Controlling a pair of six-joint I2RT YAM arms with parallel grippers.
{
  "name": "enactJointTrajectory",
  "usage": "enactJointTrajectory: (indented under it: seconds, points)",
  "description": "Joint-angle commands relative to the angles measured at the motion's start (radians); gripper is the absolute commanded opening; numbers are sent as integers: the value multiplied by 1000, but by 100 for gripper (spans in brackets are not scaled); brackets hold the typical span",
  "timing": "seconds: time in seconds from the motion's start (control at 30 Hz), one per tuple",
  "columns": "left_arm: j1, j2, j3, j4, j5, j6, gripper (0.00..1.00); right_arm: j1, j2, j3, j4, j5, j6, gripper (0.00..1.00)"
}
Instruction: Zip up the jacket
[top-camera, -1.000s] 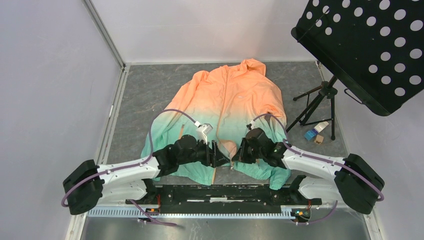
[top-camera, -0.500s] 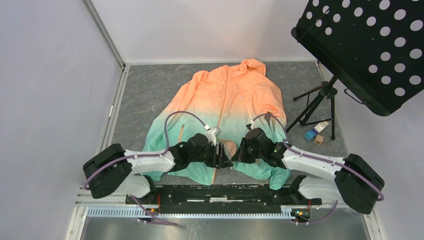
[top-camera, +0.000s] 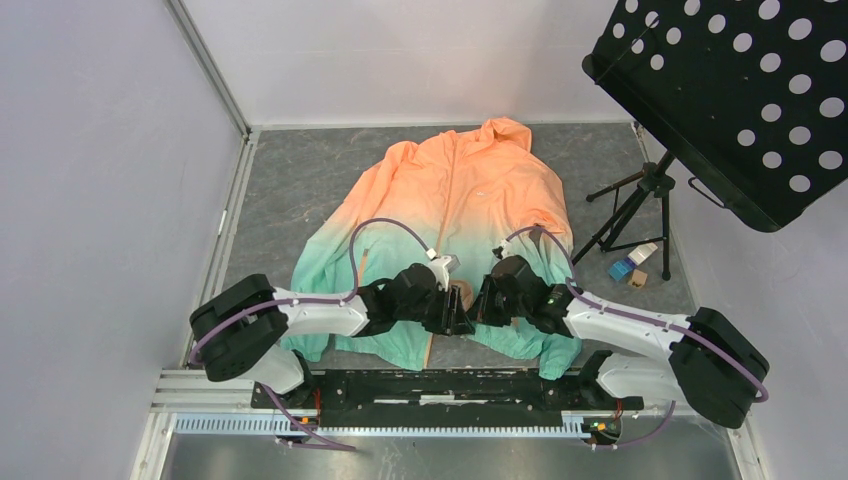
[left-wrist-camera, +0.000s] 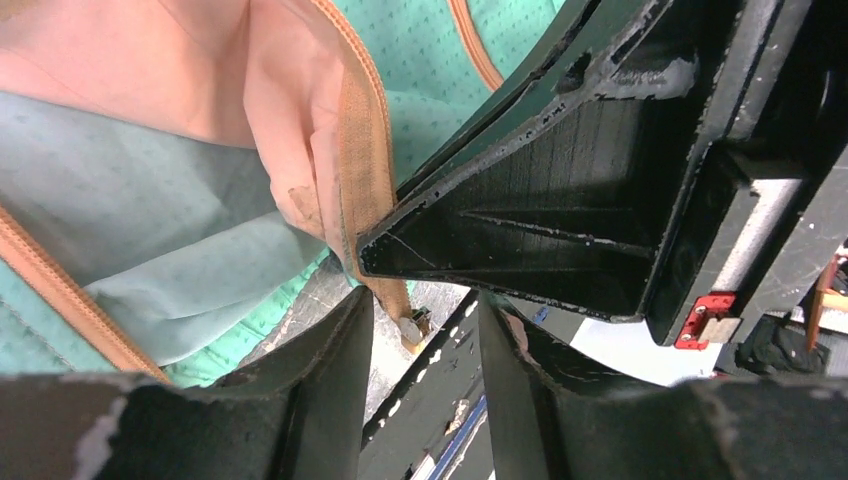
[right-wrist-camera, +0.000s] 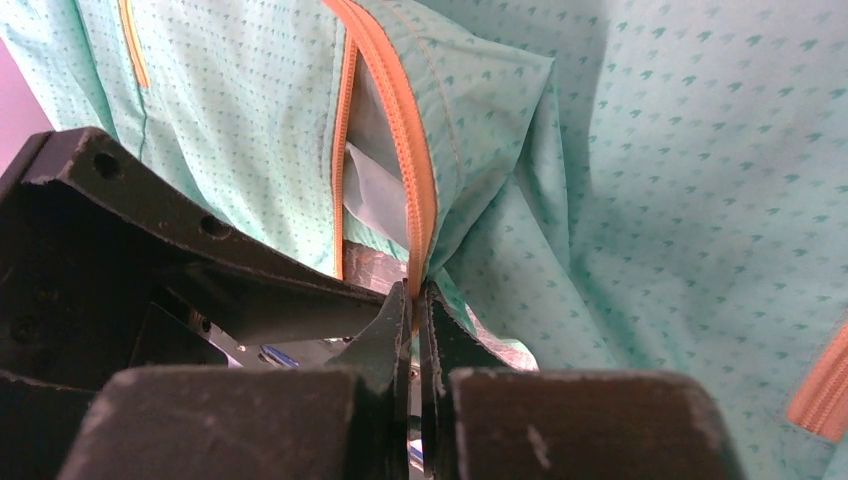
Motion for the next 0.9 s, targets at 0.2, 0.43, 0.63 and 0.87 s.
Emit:
enactJointTrajectory:
  seconds: [0.2, 0.43, 0.63, 0.87]
  points:
    - [-18, 6, 62, -88, -89, 62, 18, 7, -12, 40, 34, 1, -3, 0]
    - [-16, -37, 7, -27, -43, 92, 2, -7, -63, 39, 53, 40, -192, 35]
    - [2, -75, -99, 197, 51, 41, 2, -84, -236, -35, 196, -153, -445, 80]
    - [38, -116, -204, 426, 119, -5, 2, -153, -346, -189, 394, -443, -323, 80]
